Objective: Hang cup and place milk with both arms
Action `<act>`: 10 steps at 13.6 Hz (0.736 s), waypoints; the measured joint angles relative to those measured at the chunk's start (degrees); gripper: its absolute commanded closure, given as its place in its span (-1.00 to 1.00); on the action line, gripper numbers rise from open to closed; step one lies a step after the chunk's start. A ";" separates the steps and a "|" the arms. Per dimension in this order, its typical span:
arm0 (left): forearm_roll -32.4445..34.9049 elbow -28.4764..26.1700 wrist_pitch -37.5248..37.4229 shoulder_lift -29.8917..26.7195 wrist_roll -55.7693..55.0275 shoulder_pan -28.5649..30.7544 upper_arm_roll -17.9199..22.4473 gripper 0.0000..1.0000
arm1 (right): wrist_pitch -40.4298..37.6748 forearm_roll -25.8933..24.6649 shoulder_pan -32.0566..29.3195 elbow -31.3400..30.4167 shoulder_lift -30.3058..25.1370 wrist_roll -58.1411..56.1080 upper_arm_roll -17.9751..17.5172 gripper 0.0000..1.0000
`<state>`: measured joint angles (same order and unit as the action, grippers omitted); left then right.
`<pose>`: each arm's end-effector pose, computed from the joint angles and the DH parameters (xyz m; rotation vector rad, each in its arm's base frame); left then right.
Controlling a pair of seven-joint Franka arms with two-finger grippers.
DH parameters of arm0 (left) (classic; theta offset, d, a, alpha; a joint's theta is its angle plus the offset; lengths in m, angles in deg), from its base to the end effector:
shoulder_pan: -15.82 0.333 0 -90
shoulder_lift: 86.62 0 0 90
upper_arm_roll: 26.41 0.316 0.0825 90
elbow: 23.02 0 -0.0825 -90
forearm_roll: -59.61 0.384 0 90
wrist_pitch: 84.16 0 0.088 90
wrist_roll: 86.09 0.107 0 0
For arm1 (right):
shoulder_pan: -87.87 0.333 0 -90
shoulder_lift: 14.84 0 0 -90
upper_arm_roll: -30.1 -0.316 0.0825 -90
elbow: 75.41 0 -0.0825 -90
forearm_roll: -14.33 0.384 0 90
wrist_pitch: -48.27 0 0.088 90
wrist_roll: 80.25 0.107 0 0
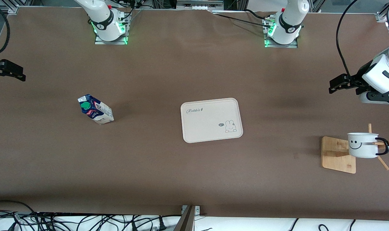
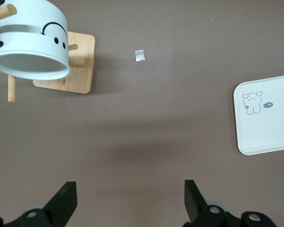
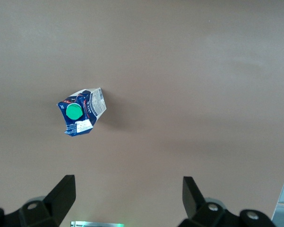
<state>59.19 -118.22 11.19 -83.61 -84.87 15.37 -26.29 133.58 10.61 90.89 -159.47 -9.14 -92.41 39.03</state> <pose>0.5734 -0.0040 0.5598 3.1328 -0.0410 -0.0781 0.5729 -0.0620 0.6109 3.0670 0.1633 -0.1354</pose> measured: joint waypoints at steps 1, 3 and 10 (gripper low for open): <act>-0.49 0.07 0.00 0.00 -0.05 0.00 -0.04 -1.00 | -0.09 0.05 -1.34 0.07 -0.06 -0.19 -1.71 -1.00; -2.36 0.28 0.00 0.00 -0.21 -0.01 -0.07 -1.00 | -0.65 -0.32 -2.36 0.17 -0.15 -0.19 -4.56 -1.00; -2.60 0.34 0.00 0.00 -0.37 -0.03 -0.11 -1.00 | -1.75 -0.37 -2.98 0.18 -0.10 -0.19 -5.13 -1.00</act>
<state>56.59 -117.88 11.19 -83.61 -85.24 15.33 -26.39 131.83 10.24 87.91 -159.29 -9.24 -92.59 33.90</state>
